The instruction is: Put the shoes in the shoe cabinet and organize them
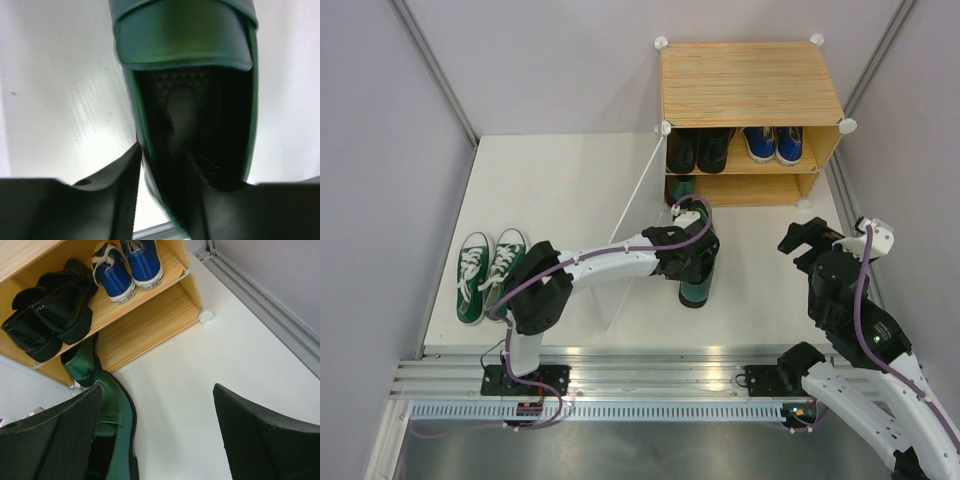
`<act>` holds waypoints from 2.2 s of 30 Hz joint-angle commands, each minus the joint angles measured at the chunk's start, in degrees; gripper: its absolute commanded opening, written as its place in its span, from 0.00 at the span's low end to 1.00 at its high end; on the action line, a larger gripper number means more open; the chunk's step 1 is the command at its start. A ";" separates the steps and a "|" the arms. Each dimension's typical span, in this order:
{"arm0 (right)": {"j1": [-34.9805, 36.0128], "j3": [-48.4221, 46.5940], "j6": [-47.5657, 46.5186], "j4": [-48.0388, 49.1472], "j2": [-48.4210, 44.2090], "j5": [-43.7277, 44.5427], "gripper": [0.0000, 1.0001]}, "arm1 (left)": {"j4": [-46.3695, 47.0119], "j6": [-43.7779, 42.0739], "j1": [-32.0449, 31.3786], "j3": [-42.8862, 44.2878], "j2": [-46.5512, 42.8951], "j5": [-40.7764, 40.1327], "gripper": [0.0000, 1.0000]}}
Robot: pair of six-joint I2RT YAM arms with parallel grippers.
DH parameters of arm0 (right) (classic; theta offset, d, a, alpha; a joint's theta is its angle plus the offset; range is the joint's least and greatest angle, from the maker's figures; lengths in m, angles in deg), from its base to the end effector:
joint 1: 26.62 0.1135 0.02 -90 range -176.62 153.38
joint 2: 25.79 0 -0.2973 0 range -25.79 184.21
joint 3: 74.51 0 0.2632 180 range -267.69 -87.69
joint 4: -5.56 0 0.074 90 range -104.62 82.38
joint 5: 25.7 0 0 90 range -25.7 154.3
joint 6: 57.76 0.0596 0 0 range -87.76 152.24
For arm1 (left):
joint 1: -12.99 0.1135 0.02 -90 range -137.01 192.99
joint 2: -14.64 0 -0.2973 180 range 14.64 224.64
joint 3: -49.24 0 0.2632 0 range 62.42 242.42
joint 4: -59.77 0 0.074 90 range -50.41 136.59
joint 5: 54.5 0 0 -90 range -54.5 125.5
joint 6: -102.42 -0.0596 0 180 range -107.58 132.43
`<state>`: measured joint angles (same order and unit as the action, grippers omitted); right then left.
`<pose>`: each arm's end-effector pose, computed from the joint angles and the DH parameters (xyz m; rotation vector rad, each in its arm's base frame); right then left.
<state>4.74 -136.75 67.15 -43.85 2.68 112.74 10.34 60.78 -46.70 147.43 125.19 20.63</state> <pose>0.0973 0.0071 0.3709 0.6165 1.6389 0.0628 0.2371 -0.3753 0.2196 0.1736 2.6229 -0.3328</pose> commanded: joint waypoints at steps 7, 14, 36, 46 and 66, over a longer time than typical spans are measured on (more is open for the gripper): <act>0.20 3.61 -0.03 4.76 1.24 -3.88 0.96 | 5.93 -2.03 -5.00 2.35 -0.06 4.06 0.66; 0.20 7.66 2.61 6.52 2.20 -6.61 0.98 | 1.30 -10.99 -5.10 2.96 -6.91 -0.41 0.83; 0.20 23.74 -3.63 26.47 13.80 -50.91 0.98 | 6.01 -42.47 -1.69 2.11 -45.56 -24.32 1.00; 3.88 24.63 -6.44 29.19 21.28 -52.50 0.98 | 9.53 -34.13 15.02 -20.84 -57.89 -17.65 1.00; 15.93 24.36 0.94 21.38 15.04 -26.74 0.98 | 11.99 -33.77 15.47 -24.72 -60.44 -18.79 0.85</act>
<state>20.34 -111.06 66.89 -19.68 19.13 82.54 19.63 26.12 -31.44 122.93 66.08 1.61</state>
